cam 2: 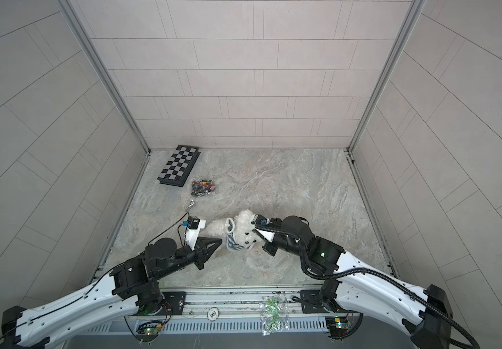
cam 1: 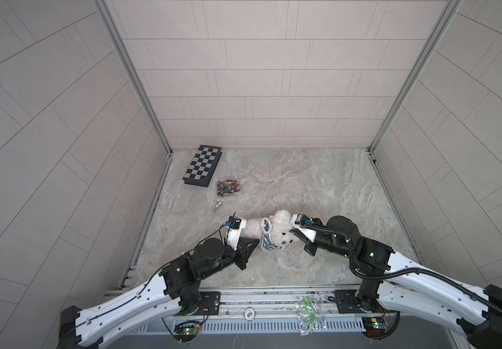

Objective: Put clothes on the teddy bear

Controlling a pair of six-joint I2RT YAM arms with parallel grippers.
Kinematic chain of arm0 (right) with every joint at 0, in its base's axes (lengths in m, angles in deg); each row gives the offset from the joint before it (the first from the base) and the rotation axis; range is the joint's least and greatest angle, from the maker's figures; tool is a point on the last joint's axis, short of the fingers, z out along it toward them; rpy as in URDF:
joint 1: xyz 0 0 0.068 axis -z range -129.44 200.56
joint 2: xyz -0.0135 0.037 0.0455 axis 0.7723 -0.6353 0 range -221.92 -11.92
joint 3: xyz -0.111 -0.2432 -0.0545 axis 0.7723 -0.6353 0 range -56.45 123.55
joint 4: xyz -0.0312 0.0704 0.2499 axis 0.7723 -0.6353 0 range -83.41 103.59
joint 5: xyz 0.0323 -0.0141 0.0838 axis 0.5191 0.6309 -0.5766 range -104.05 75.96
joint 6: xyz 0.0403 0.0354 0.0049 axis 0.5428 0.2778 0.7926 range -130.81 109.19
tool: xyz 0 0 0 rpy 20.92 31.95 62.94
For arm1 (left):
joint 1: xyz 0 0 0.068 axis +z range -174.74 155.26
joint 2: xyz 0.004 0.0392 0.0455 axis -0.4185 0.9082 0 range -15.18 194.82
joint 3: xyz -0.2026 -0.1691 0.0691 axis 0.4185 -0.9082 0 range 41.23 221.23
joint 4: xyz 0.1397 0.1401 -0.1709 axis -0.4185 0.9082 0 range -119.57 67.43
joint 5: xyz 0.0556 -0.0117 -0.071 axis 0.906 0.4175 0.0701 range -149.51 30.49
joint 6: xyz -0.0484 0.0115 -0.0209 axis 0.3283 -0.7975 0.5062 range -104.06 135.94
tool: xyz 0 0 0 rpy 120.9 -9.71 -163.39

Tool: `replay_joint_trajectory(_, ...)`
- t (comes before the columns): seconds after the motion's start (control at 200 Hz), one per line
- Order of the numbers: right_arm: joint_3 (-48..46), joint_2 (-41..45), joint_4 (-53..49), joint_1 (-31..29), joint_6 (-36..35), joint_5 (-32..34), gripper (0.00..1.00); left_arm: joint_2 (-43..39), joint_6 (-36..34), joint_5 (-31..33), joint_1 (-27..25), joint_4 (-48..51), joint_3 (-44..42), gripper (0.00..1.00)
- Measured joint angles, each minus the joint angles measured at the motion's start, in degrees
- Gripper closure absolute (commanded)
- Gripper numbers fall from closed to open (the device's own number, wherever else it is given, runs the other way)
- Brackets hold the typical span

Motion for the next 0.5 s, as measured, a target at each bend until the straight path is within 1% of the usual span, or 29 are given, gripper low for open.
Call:
replay_joint_trajectory(0.18, 0.00, -0.35, 0.44, 0.00, 0.00, -0.04, 1.00, 6.43, -0.22, 2.32, 0.20, 0.35, 1.68, 0.97)
replay_joint_trajectory(0.285, 0.00, -0.35, 0.46, 0.00, 0.00, -0.28, 1.00, 9.25, -0.42, 2.84, 1.44, 0.07, 3.37, 0.98)
replay_joint_trajectory(0.36, 0.00, -0.31, 0.48, 0.00, 0.00, -0.61, 1.00, 10.86, -0.42, 2.60, 3.34, -1.20, 4.15, 0.98)
replay_joint_trajectory(0.415, 0.00, -0.24, 0.50, 0.00, 0.00, -0.76, 1.00, 11.61, -0.39, 2.10, 4.46, -2.29, 4.24, 0.95)
replay_joint_trajectory(0.501, -0.31, 0.07, 0.81, 0.00, 0.02, -1.01, 1.00, 12.76, -0.52, 1.42, 5.46, -3.58, 4.35, 0.86)
